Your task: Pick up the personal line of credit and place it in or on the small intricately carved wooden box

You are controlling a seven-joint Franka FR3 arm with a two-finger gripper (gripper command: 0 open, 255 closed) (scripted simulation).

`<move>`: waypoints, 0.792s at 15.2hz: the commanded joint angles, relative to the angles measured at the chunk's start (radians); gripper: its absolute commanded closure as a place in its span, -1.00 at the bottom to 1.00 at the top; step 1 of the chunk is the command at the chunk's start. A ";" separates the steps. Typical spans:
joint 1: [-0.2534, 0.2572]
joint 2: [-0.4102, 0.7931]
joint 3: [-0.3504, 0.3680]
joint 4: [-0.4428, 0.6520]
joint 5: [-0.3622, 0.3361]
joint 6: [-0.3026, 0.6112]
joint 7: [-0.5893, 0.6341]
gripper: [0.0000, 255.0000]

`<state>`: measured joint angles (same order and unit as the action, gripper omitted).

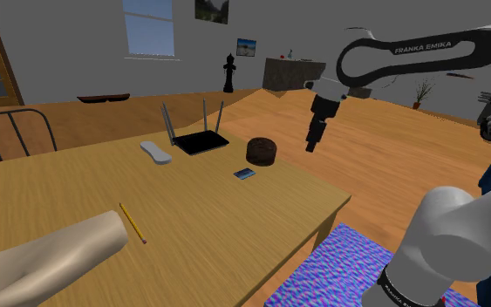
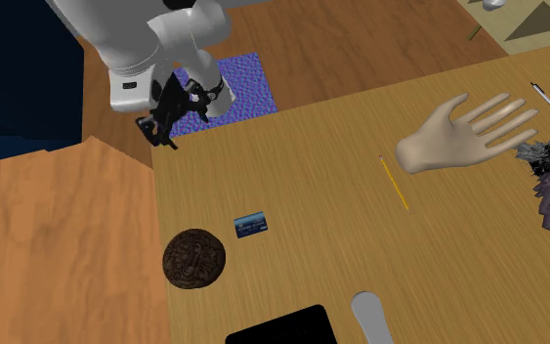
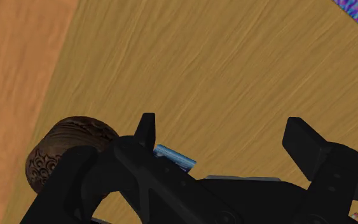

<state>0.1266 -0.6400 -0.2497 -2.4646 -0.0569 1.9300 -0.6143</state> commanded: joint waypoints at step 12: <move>0.350 0.555 -0.429 0.235 0.503 0.195 -1.037 -1.00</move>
<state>0.4522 -0.1446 -0.6528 -2.2677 0.3753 2.1396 -1.5461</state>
